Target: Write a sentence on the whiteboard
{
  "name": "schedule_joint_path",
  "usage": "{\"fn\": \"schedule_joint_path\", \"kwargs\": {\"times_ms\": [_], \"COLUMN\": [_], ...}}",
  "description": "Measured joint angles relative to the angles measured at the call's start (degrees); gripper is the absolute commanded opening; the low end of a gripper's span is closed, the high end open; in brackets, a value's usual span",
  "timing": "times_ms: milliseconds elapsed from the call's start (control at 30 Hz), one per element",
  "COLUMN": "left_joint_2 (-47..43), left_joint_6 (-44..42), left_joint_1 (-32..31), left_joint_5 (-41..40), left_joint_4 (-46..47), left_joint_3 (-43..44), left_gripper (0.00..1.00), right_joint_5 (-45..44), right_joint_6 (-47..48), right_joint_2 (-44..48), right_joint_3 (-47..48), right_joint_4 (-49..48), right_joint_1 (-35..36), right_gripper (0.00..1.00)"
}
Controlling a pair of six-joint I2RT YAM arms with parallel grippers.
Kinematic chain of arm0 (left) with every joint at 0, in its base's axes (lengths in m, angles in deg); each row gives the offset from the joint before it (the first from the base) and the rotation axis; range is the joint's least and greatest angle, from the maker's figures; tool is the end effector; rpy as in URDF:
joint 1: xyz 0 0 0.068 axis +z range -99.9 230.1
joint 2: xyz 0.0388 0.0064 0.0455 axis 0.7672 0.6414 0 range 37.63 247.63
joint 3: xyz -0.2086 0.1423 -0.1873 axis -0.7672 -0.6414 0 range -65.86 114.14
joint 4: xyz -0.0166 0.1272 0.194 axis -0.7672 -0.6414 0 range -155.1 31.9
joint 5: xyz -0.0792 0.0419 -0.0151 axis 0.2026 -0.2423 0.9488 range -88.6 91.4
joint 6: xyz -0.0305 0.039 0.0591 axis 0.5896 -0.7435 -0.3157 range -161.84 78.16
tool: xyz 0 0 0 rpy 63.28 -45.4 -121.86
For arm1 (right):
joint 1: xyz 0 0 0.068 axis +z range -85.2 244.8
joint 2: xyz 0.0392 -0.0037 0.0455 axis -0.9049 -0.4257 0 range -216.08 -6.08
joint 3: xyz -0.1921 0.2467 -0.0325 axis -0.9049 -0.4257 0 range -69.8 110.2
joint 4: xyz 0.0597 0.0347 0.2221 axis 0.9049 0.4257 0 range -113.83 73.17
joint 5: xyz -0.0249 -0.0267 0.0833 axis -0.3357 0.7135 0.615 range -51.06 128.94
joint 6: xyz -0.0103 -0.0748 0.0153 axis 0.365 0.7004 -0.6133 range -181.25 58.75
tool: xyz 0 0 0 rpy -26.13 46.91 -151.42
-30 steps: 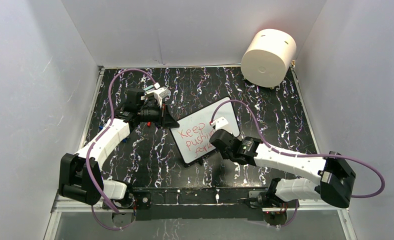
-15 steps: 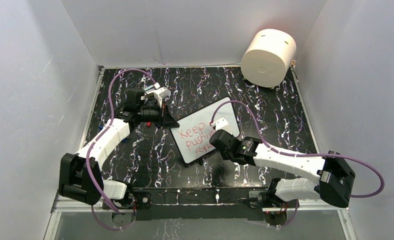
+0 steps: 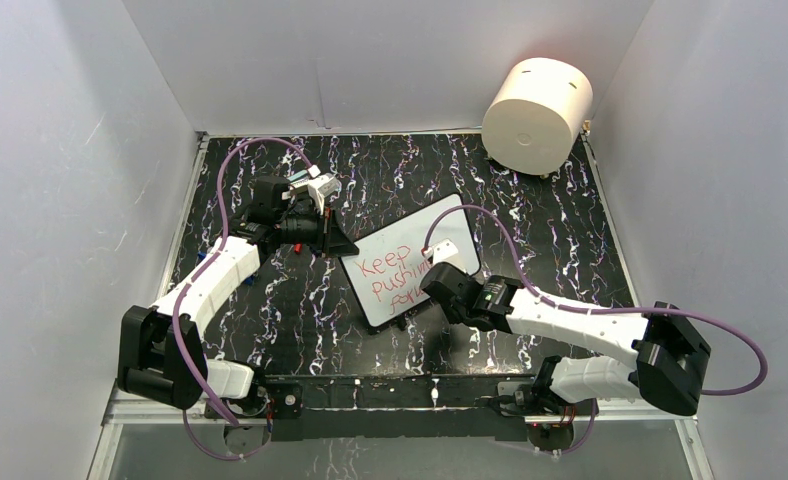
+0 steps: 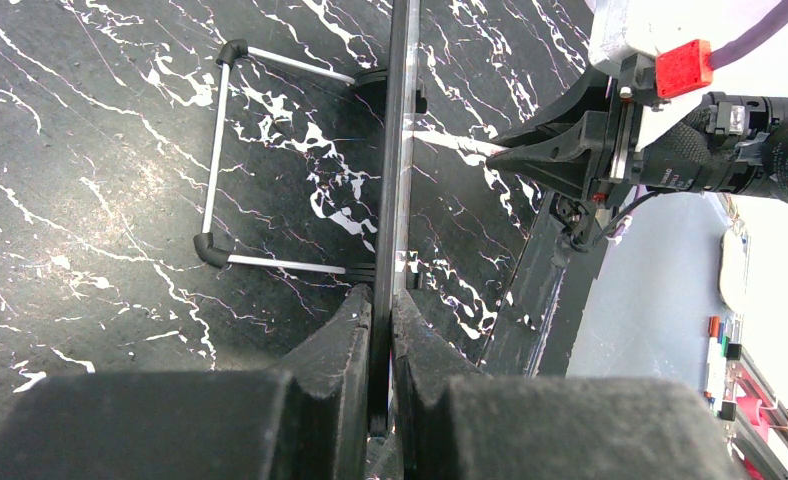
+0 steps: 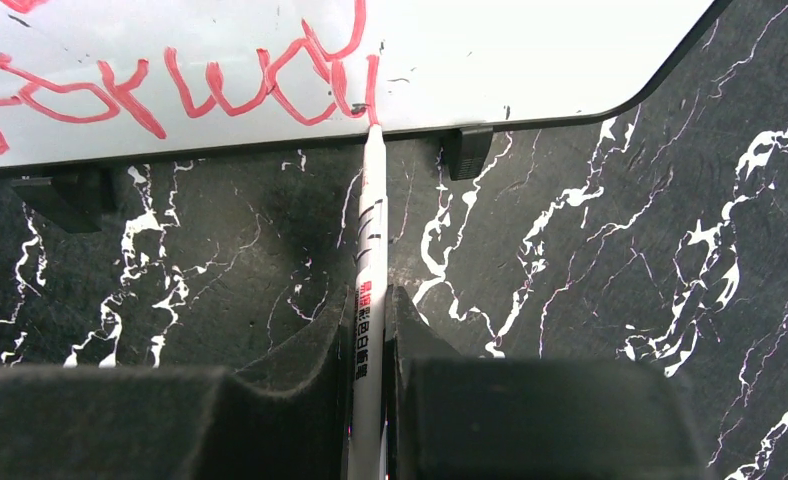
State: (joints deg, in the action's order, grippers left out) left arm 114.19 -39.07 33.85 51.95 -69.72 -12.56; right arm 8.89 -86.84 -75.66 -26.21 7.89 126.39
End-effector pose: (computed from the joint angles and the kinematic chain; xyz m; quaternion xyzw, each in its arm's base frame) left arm 0.2391 -0.1224 0.3165 0.2903 0.7729 -0.4424 0.3501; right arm 0.1247 0.1616 0.2506 -0.2181 0.9046 0.0048 0.3662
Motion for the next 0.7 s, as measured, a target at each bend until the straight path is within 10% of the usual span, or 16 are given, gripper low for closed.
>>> {"fn": "schedule_joint_path", "kwargs": {"times_ms": [700], "left_joint_2": [0.2], "left_joint_6": [0.0], "left_joint_1": [0.0], "left_joint_5": [0.2], "left_joint_4": [0.0], "left_joint_3": [0.1], "left_gripper": [0.00], "right_joint_5": [0.1], "right_joint_6": [1.6], "right_joint_2": [0.1], "right_joint_3": [-0.1], "right_joint_4": [-0.1], "right_joint_1": [-0.3], "right_gripper": [0.00]}}
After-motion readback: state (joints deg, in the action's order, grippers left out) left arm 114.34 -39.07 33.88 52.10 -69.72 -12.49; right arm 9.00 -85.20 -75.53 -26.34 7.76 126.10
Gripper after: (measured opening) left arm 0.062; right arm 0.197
